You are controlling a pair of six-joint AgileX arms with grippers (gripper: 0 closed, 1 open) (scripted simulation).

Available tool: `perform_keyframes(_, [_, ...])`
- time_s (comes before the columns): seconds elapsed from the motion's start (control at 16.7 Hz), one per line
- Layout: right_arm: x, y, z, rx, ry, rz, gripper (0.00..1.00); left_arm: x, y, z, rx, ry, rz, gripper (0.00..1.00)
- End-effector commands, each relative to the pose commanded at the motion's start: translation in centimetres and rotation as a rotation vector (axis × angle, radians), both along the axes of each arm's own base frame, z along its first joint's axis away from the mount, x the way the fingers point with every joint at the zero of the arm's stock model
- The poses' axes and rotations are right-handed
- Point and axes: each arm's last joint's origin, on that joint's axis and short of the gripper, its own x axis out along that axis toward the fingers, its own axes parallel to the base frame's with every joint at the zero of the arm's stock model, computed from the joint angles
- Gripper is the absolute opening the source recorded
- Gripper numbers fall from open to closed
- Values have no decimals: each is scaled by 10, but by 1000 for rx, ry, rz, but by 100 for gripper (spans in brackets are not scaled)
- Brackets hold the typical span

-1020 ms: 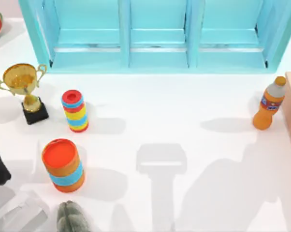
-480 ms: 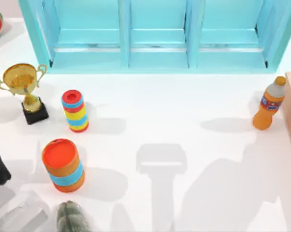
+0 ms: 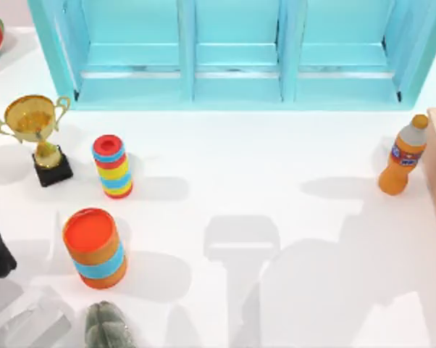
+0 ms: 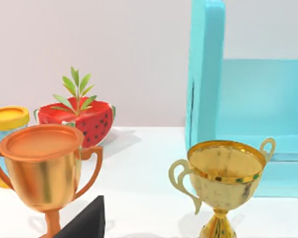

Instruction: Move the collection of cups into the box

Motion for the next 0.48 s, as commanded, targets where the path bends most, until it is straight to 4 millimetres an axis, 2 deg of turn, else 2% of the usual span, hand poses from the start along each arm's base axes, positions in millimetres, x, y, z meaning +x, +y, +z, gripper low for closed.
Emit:
perform_keyframes(0.3, [-1, 3, 59, 4, 7, 10, 100, 0, 0, 0, 0, 0, 0, 100])
perform_keyframes(0.48, [-3, 4, 69, 2, 15, 13, 100, 0, 0, 0, 0, 0, 0, 100])
